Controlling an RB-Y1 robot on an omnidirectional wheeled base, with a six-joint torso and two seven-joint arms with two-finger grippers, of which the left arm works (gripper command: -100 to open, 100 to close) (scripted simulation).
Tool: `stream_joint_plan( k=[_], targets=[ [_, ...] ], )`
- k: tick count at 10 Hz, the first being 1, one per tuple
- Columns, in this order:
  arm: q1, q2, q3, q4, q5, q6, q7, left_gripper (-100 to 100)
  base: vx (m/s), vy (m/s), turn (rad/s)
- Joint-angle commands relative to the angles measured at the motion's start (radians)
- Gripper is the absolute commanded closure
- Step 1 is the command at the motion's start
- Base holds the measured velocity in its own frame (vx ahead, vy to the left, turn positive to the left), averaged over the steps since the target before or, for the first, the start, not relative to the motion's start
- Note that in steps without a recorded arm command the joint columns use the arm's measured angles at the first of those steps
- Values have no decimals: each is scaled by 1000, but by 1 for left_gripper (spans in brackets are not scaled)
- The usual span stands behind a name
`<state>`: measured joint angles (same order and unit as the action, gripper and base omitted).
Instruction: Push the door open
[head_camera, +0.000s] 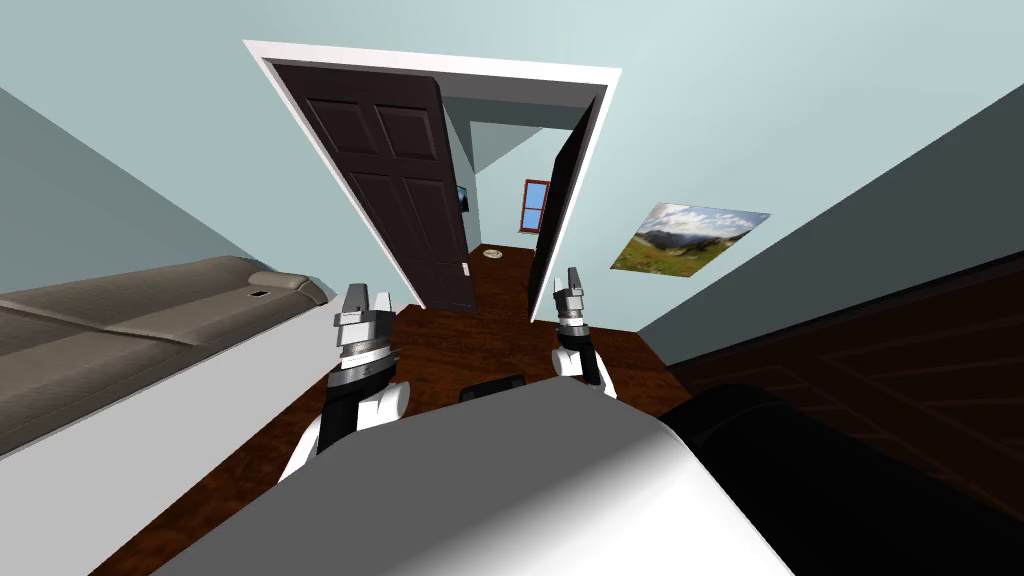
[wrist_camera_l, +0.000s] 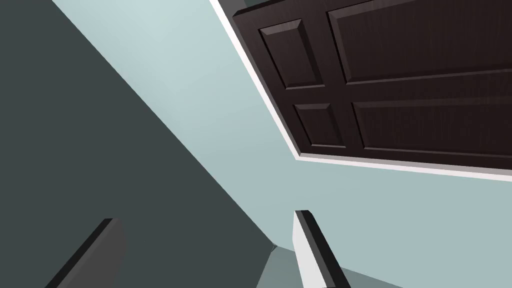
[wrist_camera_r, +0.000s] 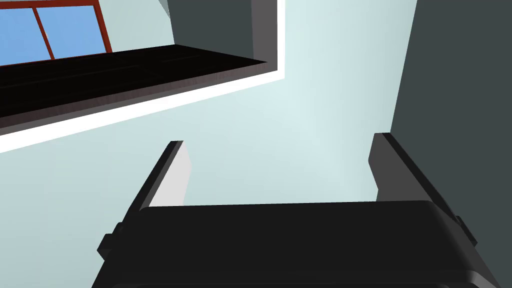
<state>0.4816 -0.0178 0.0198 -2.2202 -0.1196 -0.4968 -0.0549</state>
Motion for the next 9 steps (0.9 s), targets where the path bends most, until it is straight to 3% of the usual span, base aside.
stream_joint_plan(
  k=[1, 9],
  targets=[
    [-13, 9, -5, 32, 1, -6, 4, -100, 68, 13, 2],
    [-80, 45, -29, 199, 6, -39, 28, -100, 130, 23, 0]
  ],
)
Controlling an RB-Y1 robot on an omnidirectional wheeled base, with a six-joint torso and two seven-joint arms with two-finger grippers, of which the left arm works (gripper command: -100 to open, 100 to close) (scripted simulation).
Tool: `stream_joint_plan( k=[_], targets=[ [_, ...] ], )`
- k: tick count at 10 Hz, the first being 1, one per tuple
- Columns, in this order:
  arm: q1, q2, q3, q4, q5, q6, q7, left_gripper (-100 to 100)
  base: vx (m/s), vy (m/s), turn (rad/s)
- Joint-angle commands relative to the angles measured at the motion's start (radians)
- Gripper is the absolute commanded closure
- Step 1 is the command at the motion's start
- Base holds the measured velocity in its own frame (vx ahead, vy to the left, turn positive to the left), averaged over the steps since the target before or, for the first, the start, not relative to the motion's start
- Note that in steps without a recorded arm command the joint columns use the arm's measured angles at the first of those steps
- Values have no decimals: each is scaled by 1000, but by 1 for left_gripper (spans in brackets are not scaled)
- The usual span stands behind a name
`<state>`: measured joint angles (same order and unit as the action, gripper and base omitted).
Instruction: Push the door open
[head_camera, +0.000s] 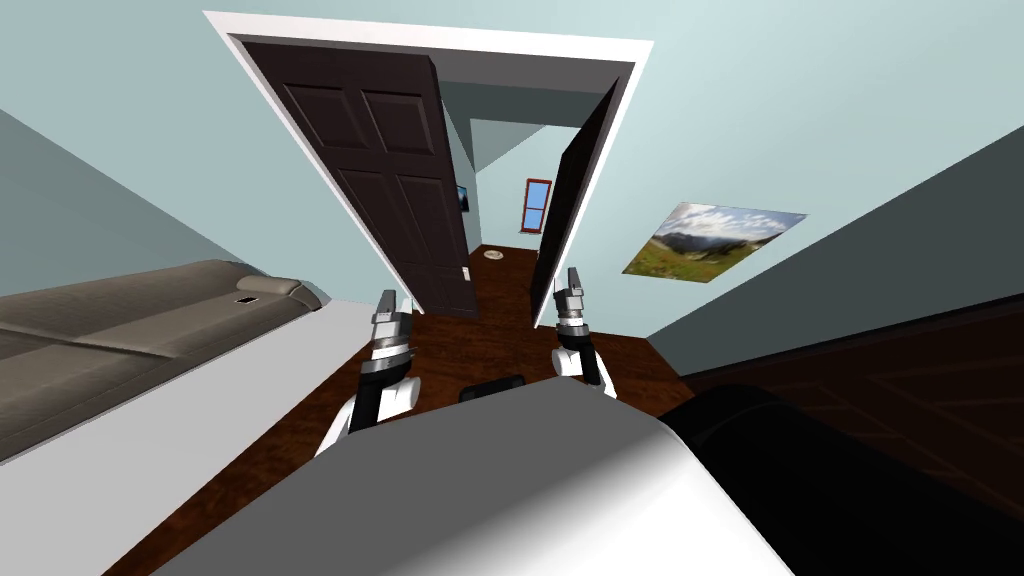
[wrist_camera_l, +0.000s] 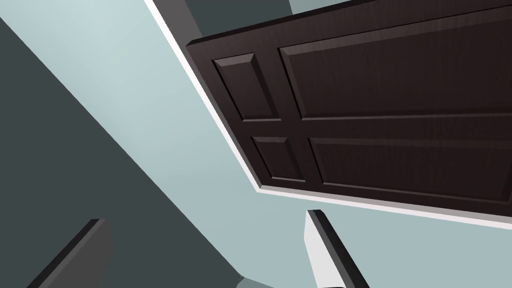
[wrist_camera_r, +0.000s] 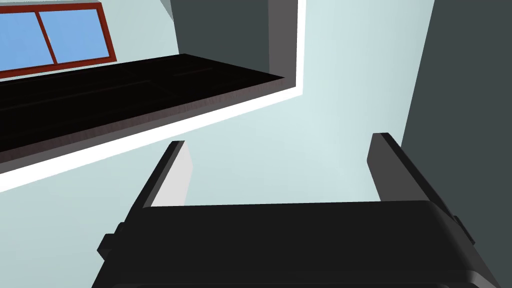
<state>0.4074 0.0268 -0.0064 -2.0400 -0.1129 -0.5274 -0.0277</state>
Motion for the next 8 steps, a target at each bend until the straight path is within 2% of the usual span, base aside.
stream_joint_plan(
  k=[1, 8],
  targets=[
    [-14, 5, -6, 40, 0, -12, 4, -100, 102, 18, -3],
    [-79, 28, -30, 202, 6, -44, 26, -100, 99, 22, 0]
  ],
)
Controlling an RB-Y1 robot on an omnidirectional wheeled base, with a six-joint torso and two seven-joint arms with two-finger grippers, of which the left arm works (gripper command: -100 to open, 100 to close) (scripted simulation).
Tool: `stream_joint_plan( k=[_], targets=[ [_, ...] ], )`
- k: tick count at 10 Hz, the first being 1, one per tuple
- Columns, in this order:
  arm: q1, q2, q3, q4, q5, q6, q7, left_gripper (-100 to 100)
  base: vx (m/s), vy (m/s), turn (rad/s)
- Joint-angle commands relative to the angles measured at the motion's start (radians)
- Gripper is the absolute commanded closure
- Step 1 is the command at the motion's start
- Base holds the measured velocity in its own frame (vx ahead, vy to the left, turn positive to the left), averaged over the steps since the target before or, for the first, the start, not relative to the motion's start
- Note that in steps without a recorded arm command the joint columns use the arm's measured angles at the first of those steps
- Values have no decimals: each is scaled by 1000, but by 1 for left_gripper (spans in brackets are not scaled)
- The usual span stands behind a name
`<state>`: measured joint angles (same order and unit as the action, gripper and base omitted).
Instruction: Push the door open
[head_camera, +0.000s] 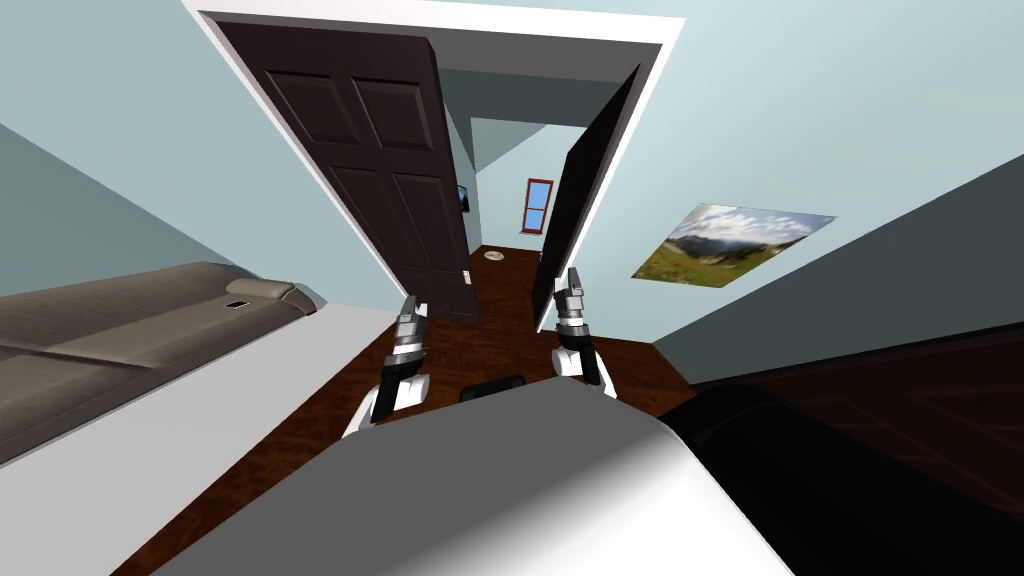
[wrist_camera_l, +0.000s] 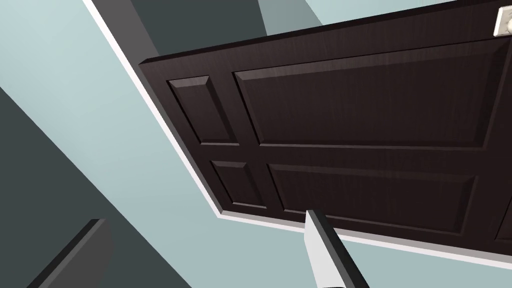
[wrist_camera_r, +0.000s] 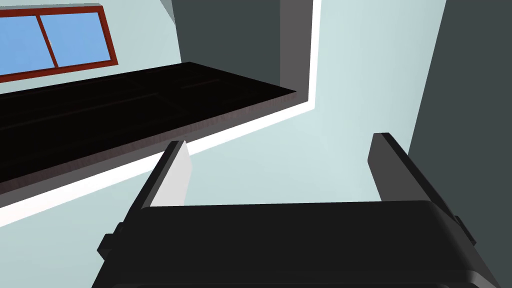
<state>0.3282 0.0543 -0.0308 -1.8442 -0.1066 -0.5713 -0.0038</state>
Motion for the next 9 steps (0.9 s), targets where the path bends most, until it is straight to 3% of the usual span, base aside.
stream_joint_plan(
  k=[1, 9],
  targets=[
    [-11, 4, -9, 33, 0, -5, 6, -100, 88, 10, 1],
    [-99, 25, -41, 253, 7, -48, 37, -100, 100, 35, 0]
  ],
)
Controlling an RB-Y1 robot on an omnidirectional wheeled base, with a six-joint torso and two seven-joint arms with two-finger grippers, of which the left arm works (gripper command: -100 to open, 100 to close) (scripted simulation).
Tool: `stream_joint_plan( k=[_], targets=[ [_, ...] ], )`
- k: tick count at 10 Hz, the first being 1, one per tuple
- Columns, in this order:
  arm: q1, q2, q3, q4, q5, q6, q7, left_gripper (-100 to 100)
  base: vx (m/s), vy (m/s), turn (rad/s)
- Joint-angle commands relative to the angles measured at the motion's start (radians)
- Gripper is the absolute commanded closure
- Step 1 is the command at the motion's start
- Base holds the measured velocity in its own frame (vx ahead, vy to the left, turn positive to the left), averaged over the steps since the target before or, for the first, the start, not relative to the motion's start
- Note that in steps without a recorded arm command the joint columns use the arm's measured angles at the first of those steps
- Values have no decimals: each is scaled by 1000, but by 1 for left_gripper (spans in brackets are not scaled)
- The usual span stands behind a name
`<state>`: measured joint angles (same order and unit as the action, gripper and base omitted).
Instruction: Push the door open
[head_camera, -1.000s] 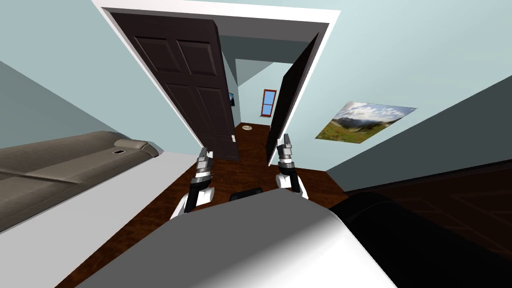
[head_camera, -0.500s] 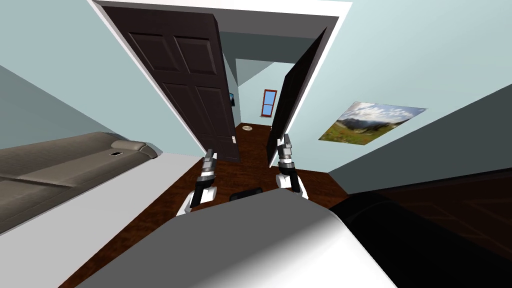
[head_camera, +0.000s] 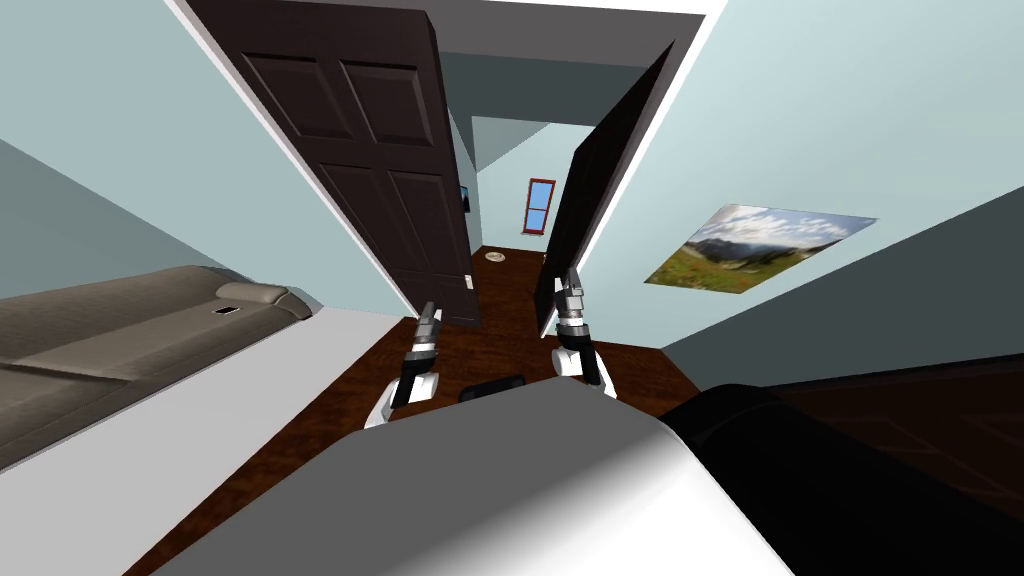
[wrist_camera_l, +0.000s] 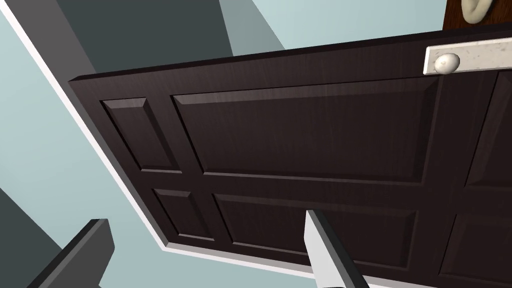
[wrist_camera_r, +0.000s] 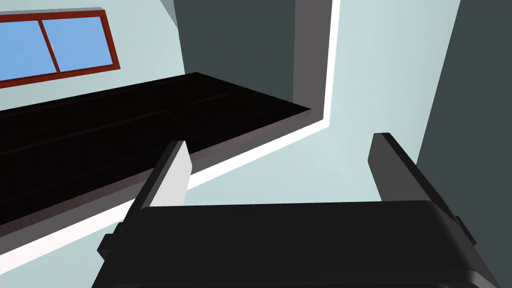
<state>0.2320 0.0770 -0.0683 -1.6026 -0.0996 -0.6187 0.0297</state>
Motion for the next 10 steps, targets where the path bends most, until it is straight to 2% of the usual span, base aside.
stream_joint_plan(
  k=[1, 10],
  targets=[
    [-14, 4, -8, 40, 1, -6, 8, -100, 100, 23, -3],
    [-119, 17, -46, 302, 10, -56, 44, -100, 97, 30, 0]
  ],
)
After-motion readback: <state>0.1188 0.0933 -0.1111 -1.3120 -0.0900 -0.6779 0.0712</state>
